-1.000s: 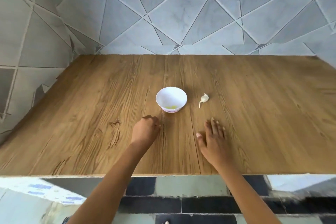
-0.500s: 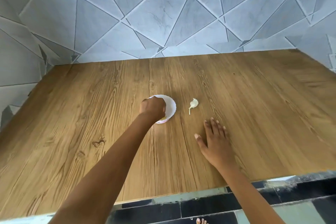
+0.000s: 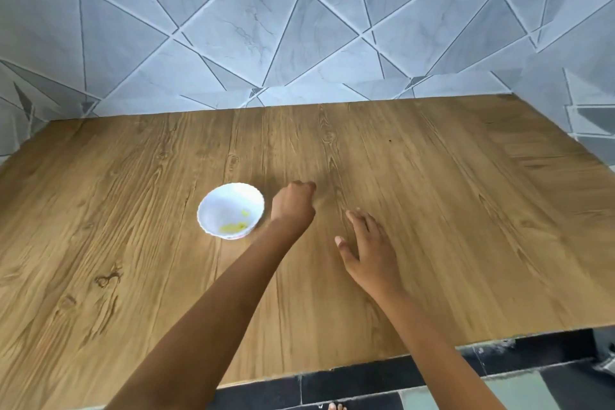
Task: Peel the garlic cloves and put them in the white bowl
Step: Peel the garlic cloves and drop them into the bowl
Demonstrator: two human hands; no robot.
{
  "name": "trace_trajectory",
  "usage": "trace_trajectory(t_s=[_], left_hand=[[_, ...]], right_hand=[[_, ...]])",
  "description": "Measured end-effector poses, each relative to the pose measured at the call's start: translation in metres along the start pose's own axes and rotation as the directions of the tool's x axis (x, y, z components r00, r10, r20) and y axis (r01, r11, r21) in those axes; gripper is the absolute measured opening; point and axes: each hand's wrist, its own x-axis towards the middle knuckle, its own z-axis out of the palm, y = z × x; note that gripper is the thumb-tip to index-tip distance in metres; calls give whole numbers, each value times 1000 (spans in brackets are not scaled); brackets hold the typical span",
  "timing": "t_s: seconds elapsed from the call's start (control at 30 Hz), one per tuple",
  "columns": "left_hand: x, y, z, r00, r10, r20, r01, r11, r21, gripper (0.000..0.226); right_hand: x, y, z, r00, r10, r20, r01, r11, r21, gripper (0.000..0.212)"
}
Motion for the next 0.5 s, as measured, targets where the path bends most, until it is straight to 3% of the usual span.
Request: trace_trajectory(t_s=[0.07, 0.17, 0.3, 0.4, 0.5], left_hand=[[0, -1, 10, 999, -34, -22, 33, 999, -37, 29], [-4, -2, 13, 996, -56, -67, 36, 963, -268, 25], [-30, 5, 1, 997, -43, -60, -4, 775, -631, 20], [-51, 7, -11, 999, 27, 45, 17, 635, -772, 18], [-63, 8, -17, 991, 37, 131, 100, 452, -886, 20]], right_hand=[[5, 10, -3, 998, -55, -29, 57, 994, 91, 49], [14, 18, -5, 988, -134, -75, 148, 964, 221, 42], [23, 16, -13, 983, -133, -128, 179, 853, 491, 36], [25, 13, -20, 994, -100, -52, 108, 719, 687, 27], [22, 10, -20, 995, -98, -24, 82, 634, 769, 18]])
